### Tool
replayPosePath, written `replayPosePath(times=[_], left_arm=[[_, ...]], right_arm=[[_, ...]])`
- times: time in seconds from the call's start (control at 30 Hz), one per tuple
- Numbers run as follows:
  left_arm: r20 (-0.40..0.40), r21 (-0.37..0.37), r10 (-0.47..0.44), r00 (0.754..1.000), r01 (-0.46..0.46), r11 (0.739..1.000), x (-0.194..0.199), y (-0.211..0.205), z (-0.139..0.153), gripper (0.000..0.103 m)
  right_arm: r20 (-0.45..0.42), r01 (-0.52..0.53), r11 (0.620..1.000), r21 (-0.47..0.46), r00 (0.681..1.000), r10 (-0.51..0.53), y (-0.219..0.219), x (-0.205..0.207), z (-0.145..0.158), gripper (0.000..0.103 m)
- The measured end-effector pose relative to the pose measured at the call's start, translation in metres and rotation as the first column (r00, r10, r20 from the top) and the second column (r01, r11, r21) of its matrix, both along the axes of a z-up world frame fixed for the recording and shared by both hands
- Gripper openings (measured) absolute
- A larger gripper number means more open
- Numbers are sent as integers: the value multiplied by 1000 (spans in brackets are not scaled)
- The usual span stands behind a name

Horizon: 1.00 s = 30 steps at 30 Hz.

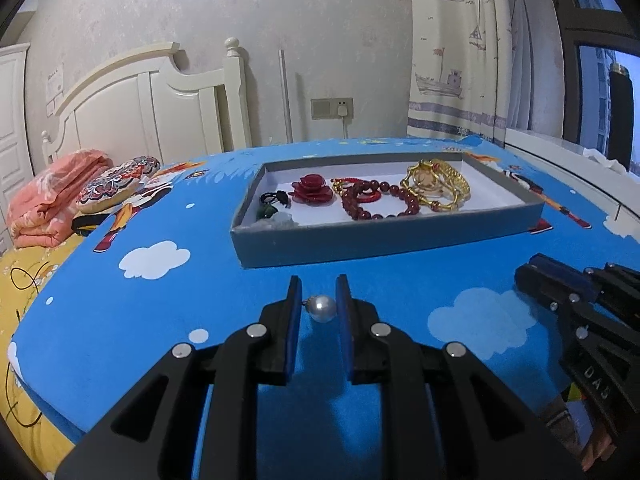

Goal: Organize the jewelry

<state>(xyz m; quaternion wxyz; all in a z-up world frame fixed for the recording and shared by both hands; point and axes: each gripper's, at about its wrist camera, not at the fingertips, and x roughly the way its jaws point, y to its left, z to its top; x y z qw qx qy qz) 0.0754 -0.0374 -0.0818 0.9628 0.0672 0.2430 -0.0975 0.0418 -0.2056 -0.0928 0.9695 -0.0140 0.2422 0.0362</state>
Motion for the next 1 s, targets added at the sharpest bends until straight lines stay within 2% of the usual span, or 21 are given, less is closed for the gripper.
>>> replayPosePath(times=[0.23, 0.53, 0.73, 0.9, 1.0], left_arm=[[5, -21, 4, 1000, -4, 1000, 0, 4, 6, 17], [27, -124, 20, 999, -17, 992, 1, 24, 28, 17], [21, -121, 24, 999, -22, 992, 6, 23, 34, 17], [18, -137, 19, 1000, -16, 990, 11, 22, 40, 17], [22, -121, 19, 1000, -16, 993, 16, 18, 42, 17]], right_arm=[[25, -4, 1000, 14, 1000, 3, 3, -5, 8, 16], [55, 17, 999, 43, 998, -19, -5, -7, 20, 16], [81, 28, 998, 50, 996, -32, -9, -3, 32, 16], [64, 34, 998, 44, 997, -37, -13, 10, 34, 16], [57, 36, 998, 48, 998, -39, -16, 17, 35, 16]])
